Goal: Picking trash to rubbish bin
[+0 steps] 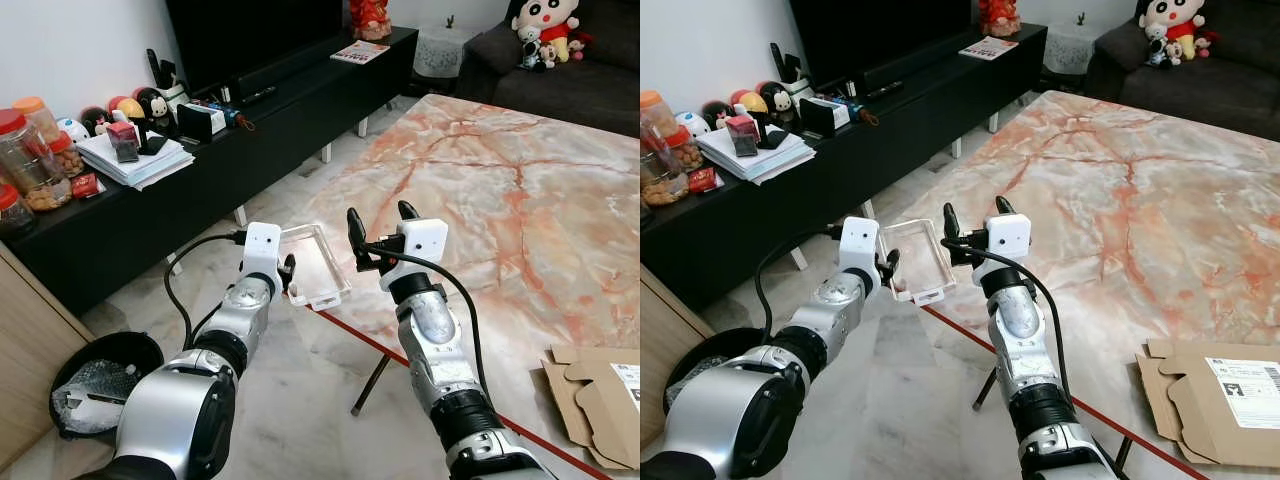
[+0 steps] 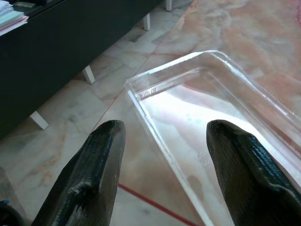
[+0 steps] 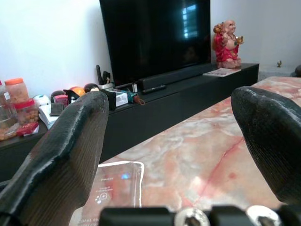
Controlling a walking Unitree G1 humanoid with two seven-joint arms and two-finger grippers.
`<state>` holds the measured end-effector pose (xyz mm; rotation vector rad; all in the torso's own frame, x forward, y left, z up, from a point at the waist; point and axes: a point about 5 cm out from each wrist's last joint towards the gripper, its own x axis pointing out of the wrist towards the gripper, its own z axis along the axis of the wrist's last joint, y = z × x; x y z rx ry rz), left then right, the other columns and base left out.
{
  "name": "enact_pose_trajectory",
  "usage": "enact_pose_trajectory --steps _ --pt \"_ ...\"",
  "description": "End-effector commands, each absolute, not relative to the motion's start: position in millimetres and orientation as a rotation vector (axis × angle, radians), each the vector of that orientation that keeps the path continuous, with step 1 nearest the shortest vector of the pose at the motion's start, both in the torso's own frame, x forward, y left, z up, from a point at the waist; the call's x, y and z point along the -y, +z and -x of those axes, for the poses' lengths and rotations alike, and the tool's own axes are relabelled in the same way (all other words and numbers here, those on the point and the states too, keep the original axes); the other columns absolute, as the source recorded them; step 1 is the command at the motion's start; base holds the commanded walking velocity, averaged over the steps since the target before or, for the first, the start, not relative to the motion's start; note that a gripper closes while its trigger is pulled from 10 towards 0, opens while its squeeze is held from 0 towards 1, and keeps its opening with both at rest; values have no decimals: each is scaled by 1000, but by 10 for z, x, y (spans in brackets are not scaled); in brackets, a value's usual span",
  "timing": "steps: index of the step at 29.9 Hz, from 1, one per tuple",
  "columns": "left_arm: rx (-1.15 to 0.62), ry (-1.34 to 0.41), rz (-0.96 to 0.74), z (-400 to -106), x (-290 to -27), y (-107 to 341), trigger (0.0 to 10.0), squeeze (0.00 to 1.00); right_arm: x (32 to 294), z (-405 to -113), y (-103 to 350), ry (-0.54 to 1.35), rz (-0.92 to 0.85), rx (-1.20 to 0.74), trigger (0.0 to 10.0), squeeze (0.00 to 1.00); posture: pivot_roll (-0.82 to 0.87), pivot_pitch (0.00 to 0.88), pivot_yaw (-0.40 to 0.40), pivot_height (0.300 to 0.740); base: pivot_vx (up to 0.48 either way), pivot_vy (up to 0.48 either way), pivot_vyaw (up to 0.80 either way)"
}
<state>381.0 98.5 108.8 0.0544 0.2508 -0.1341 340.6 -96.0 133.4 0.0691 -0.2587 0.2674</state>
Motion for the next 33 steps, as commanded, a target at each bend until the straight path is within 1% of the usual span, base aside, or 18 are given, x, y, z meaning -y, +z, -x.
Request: enact_pose_trajectory --steps 1,14,17,18,19,20,21,22,33 --pt "-283 -130 -65 -3817 -957 1086 10000 0 910 -3396 1377 289 -64 270 10000 0 -122 38 23 740 0 0 0" --pt "-338 -104 -98 -3795 -977 1020 10000 0 903 -3373 1353 290 -69 261 10000 0 -122 49 27 740 0 0 0" --pt "-374 -99 -106 -3759 -989 945 10000 0 893 -3372 1353 291 -71 258 10000 0 -123 50 29 740 0 0 0" --pt "-385 -100 -100 -3747 -988 923 9255 0 891 -3372 1354 292 -72 258 10000 0 -124 50 30 740 0 0 0" --pt "-391 -101 -95 -3741 -987 911 9255 0 891 -3371 1355 292 -72 258 10000 0 -124 50 30 740 0 0 0" --pt "-397 -98 -88 -3736 -988 902 4510 0 891 -3371 1356 291 -72 258 10000 0 -125 50 30 740 0 0 0" --pt "-397 -98 -88 -3736 -988 902 4510 0 891 -3371 1356 291 -72 258 10000 0 -125 50 30 740 0 0 0" --pt "-401 -96 -84 -3732 -989 895 0 0 895 -3371 1357 290 -72 257 10000 0 -125 50 30 740 0 0 0" --pt "-416 -104 -54 -3725 -978 881 0 0 895 -3374 1356 290 -72 254 10000 0 -122 49 32 740 0 0 0"
